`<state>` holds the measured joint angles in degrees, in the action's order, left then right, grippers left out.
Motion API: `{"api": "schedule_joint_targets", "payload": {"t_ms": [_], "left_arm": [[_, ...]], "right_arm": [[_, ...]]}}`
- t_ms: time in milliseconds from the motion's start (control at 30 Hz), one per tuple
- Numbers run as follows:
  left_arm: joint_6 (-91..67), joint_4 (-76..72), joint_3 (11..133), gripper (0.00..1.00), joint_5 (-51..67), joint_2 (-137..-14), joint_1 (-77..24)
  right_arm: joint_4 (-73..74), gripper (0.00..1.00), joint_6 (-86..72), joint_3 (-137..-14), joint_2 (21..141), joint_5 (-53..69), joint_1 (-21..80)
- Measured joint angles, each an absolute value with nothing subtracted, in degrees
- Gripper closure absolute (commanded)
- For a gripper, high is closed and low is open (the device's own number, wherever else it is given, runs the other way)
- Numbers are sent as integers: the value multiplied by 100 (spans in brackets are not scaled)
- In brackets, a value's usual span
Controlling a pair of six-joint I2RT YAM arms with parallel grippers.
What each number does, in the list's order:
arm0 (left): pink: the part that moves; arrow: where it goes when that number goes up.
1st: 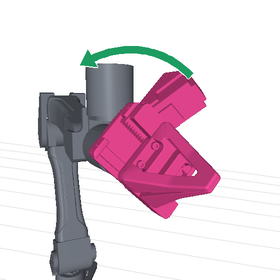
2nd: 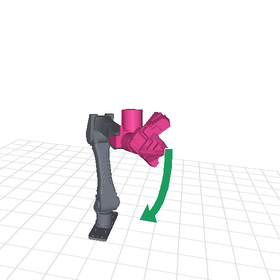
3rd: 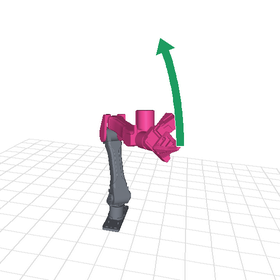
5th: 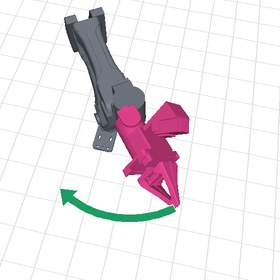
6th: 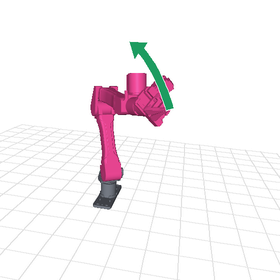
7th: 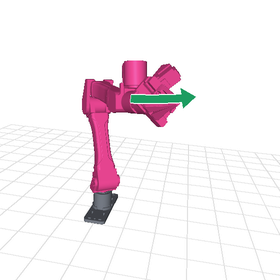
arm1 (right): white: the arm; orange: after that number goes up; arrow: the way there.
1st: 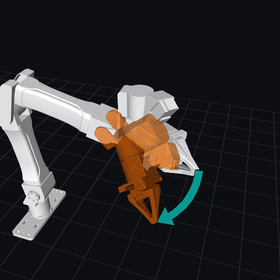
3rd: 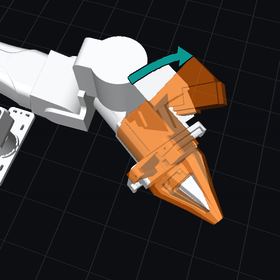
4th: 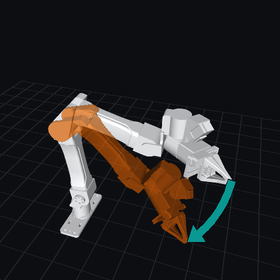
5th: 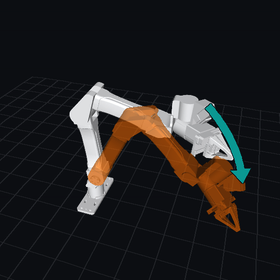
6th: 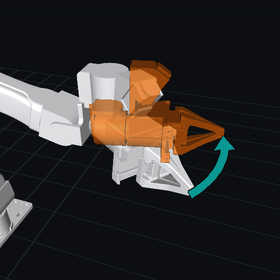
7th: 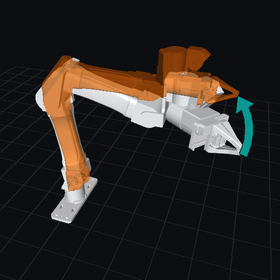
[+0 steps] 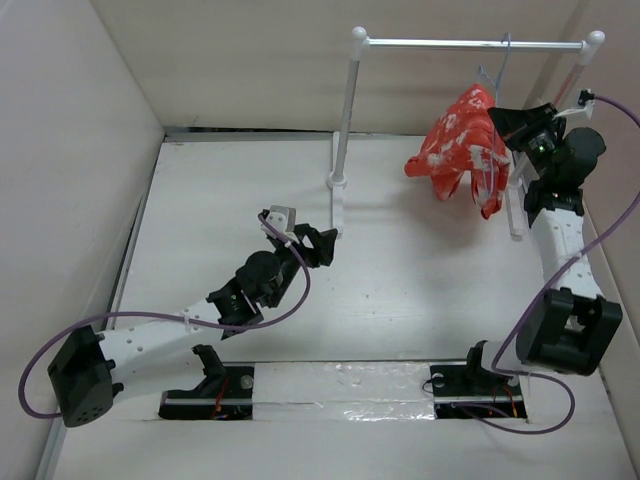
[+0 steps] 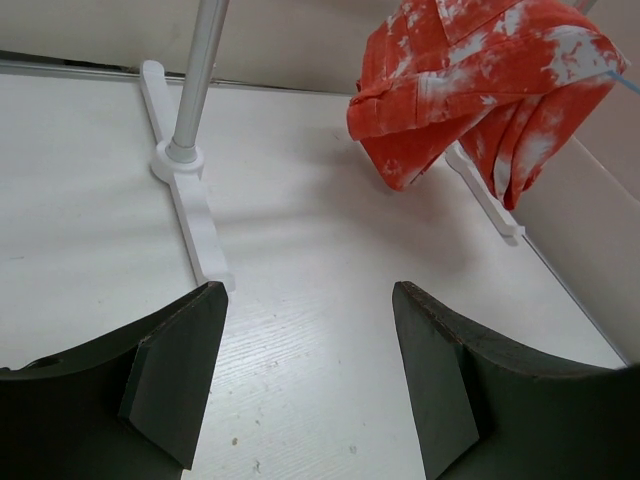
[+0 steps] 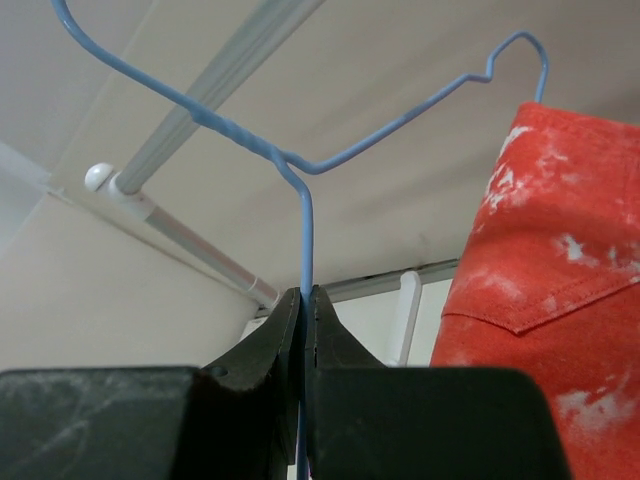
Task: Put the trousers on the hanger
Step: Place the hanger at the clothesline.
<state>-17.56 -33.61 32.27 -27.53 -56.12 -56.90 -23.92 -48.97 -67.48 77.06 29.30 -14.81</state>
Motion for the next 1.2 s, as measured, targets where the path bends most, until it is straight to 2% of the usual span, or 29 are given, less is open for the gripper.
{"api": "schedule_joint_targets", "payload": {"t_ms": [233, 633, 700, 733, 833, 867, 933, 1000, 1033, 1200], "left_arm": [[-1695, -3363, 3227, 36, -2742, -5704, -5690], [-1653, -3361, 3227, 36, -2751, -5769, -5688], [-1651, -3361, 3227, 36, -2753, -5793, -5690], [-1651, -3361, 3227, 36, -2751, -5808, -5688], [-1640, -3350, 3227, 36, -2757, -5876, -5690], [-1634, -3339, 3227, 36, -2762, -5885, -5690], [-1632, -3339, 3227, 35, -2773, -5889, -5690], [-1632, -3341, 3227, 35, -2790, -5892, -5688], [-1629, -3341, 3227, 35, -2794, -5898, -5688], [-1629, -3317, 3227, 35, -2814, -5961, -5690]], "right_arm": [[-2497, 100, -5127, -7522, 8672, 3463, -1837], [-2609, 100, -5135, -7889, 9341, 3649, -1975], [-2624, 89, -5105, -7867, 9341, 3651, -1992], [-2672, 75, -5087, -7843, 9341, 3664, -1994], [-2987, 52, -5085, -7673, 9341, 3728, -2043], [-3127, 36, -5096, -7590, 9341, 3745, -2069], [-3378, 19, -5092, -7472, 9336, 3776, -2137], [-3479, 14, -5050, -7306, 9253, 3774, -2220], [-3479, 0, -5024, -7225, 9188, 3763, -2255], [-3400, 0, -4724, -6711, 8519, 3636, -2355]]}}
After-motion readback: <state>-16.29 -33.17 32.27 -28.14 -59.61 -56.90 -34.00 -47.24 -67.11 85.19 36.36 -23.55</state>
